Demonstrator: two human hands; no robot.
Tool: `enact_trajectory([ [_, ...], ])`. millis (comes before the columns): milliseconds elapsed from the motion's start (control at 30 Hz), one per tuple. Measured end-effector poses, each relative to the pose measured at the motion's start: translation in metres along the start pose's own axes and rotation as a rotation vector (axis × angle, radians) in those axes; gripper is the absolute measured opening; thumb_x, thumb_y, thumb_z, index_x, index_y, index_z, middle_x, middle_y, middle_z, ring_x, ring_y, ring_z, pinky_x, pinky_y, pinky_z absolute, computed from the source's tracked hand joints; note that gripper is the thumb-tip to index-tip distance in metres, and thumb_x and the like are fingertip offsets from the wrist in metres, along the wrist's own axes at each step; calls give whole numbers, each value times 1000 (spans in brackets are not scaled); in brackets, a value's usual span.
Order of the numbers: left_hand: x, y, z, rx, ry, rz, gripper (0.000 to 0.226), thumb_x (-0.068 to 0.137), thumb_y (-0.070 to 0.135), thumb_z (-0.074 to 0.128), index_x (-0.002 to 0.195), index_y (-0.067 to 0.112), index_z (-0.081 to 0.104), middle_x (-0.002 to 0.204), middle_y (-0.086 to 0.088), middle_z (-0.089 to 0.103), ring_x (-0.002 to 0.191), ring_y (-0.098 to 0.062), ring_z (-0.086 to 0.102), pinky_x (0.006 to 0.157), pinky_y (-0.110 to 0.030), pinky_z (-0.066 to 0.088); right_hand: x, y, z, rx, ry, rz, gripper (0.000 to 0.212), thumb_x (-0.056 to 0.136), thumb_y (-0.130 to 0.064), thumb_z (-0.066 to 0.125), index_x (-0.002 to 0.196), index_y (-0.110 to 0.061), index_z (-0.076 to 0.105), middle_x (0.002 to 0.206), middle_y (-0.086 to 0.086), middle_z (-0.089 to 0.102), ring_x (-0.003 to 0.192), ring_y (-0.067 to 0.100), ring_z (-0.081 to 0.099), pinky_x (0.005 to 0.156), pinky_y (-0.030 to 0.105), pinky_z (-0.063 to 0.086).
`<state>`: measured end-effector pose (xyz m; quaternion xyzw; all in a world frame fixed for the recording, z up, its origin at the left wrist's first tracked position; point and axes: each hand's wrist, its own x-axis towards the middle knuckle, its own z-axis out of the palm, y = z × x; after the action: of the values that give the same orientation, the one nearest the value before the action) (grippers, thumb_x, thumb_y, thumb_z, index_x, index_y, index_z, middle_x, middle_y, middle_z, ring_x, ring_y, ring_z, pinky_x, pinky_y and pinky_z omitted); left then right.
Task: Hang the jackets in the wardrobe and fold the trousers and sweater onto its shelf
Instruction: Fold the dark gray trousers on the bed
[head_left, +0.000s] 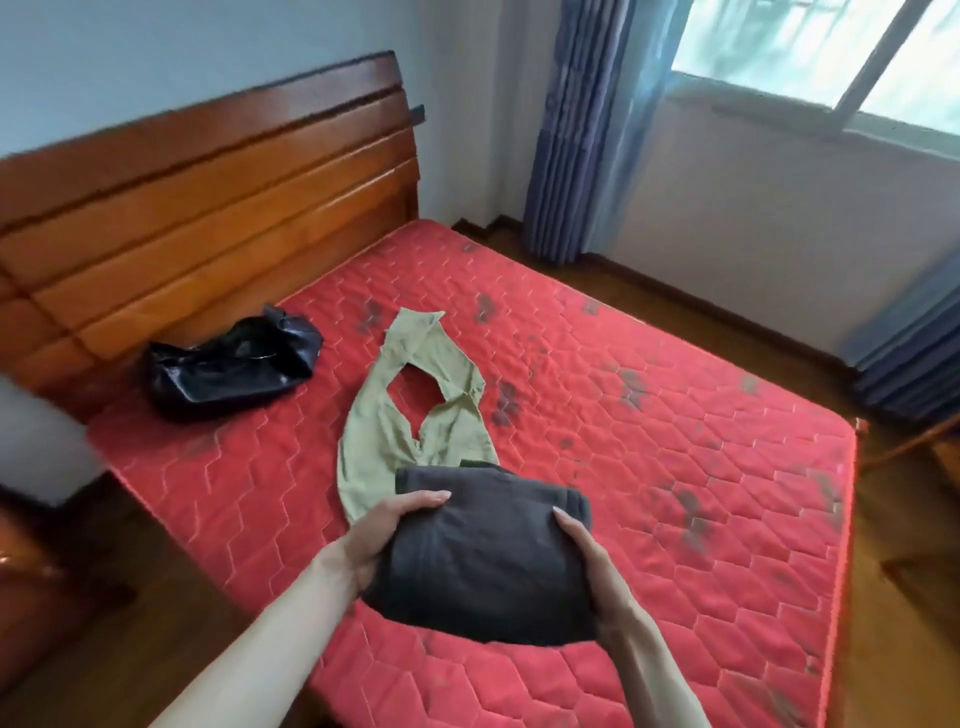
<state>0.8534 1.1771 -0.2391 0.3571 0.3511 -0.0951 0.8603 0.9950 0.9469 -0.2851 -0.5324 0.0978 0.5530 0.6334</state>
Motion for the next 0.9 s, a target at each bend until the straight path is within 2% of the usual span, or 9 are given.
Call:
enact_trajectory([
  [267, -100, 29, -94, -75, 215, 221, 52, 85, 35, 82, 123, 0, 74, 130, -24, 70, 120, -40, 68, 102, -44, 57, 27, -7, 140, -345, -49, -211, 78, 61, -68, 91, 126, -31, 72, 124, 3, 76, 114, 25, 73, 109, 50, 51],
  [367, -145, 33, -137, -115, 280, 328, 38, 87, 27, 79, 119, 6, 78, 127, -23, 72, 115, -38, 71, 85, -40, 62, 38, 1, 202, -435, -65, -268, 64, 57, -71, 91, 113, -44, 74, 113, -6, 79, 105, 18, 76, 99, 46, 58],
  [433, -176, 31, -168, -120, 333, 410, 35, 84, 23, 82, 117, 12, 79, 125, -21, 73, 114, -37, 72, 83, -39, 62, 47, 10, 246, -469, -89, -278, 73, 58, -71, 88, 121, -37, 73, 114, -6, 79, 104, 16, 76, 90, 35, 61],
  [500, -204, 27, -198, -116, 437, 472, 41, 80, 26, 85, 119, 14, 77, 123, -17, 75, 113, -35, 73, 84, -40, 63, 56, 21, 291, -539, -109, -325, 81, 62, -73, 82, 130, -30, 69, 124, -8, 75, 112, 12, 72, 98, 32, 57],
  [533, -217, 26, -212, -105, 511, 500, 46, 79, 29, 87, 121, 14, 76, 120, -14, 76, 111, -33, 74, 84, -40, 63, 59, 27, 314, -565, -129, -336, 78, 65, -73, 81, 129, -31, 68, 124, -10, 73, 112, 8, 71, 100, 32, 55],
  [633, -250, 28, -257, -73, 704, 579, 50, 77, 36, 85, 122, 18, 73, 111, -6, 80, 102, -26, 78, 82, -37, 61, 68, 49, 383, -622, -163, -373, 41, 80, -64, 81, 107, -35, 71, 103, -20, 76, 89, -8, 72, 83, 19, 57],
  [733, -281, 36, -305, -78, 790, 636, 36, 88, 32, 81, 121, 23, 72, 109, 2, 80, 98, -18, 78, 79, -33, 61, 80, 74, 447, -649, -192, -399, 42, 87, -57, 77, 115, -26, 71, 105, -9, 79, 99, 8, 74, 91, 29, 58],
  [833, -313, 44, -354, -95, 864, 678, 33, 89, 36, 80, 120, 29, 71, 111, 7, 79, 99, -14, 77, 79, -31, 61, 91, 99, 508, -617, -263, -386, 37, 90, -48, 77, 119, -26, 67, 98, -17, 79, 91, 0, 75, 72, 17, 58],
  [900, -331, 48, -384, -120, 915, 701, 36, 88, 39, 80, 122, 32, 68, 114, 8, 77, 102, -17, 76, 84, -34, 62, 96, 116, 544, -626, -319, -366, 40, 90, -46, 77, 124, -28, 66, 108, -11, 79, 100, 7, 75, 88, 29, 60],
])
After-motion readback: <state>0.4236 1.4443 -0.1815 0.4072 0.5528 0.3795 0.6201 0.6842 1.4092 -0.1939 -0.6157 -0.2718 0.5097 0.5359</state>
